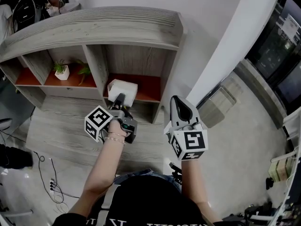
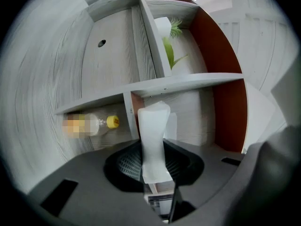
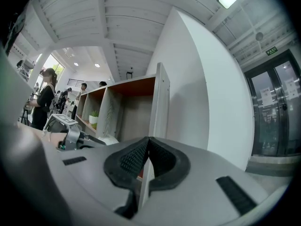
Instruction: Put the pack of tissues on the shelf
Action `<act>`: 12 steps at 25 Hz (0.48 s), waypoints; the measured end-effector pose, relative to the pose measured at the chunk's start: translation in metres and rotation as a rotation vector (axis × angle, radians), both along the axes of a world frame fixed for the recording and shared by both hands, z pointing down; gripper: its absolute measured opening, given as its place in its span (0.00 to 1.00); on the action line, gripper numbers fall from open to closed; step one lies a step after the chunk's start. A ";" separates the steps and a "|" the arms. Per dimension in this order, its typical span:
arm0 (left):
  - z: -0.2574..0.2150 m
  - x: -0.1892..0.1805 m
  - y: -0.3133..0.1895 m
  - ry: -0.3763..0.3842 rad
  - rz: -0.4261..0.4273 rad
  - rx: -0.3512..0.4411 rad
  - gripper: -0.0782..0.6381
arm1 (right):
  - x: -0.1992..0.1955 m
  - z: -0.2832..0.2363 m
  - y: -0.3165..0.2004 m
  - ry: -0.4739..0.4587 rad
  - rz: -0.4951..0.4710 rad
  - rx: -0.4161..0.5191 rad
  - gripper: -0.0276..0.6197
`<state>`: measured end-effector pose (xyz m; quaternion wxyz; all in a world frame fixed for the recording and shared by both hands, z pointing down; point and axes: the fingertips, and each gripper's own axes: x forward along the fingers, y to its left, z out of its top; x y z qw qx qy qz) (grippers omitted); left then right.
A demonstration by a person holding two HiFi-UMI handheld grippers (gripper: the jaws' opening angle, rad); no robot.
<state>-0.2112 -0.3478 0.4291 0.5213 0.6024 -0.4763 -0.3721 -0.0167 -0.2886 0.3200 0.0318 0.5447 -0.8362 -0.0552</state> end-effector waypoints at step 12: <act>0.022 0.004 -0.007 -0.024 0.004 -0.147 0.43 | 0.000 0.001 0.001 0.004 -0.002 -0.003 0.07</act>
